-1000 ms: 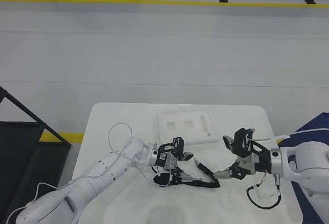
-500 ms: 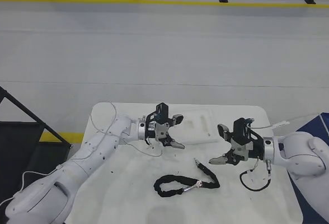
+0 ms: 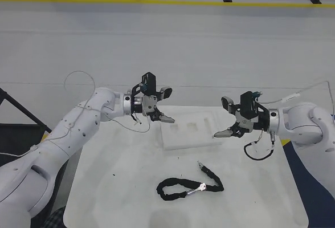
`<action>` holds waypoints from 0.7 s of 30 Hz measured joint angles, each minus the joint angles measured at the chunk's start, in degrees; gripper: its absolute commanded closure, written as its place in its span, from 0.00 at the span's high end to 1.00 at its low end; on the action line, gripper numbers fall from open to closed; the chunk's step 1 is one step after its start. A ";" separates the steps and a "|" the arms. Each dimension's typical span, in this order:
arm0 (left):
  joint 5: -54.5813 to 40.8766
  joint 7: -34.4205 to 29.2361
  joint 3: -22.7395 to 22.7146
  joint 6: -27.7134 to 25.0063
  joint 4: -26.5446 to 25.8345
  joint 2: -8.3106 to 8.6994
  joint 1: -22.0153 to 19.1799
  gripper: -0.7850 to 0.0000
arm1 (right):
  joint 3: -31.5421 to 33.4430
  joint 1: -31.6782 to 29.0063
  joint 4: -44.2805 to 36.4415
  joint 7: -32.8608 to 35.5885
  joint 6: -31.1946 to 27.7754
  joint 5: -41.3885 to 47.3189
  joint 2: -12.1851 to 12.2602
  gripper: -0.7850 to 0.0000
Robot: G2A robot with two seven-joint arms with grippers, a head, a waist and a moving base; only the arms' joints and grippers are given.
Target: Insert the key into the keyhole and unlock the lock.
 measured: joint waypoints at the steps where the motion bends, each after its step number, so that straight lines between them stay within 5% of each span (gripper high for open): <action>1: -1.39 -0.65 0.51 0.00 -0.15 0.58 -1.14 1.00 | -0.65 1.42 0.86 0.00 0.00 0.36 -0.07 1.00; 9: -12.04 -5.09 4.85 0.00 -1.42 4.05 -8.38 1.00 | -8.30 12.64 6.88 0.91 0.00 7.48 -0.64 1.00; 21: -16.25 -7.08 7.77 0.00 -2.09 5.16 -10.53 1.00 | -13.53 18.31 9.40 3.17 0.00 12.08 -0.66 1.00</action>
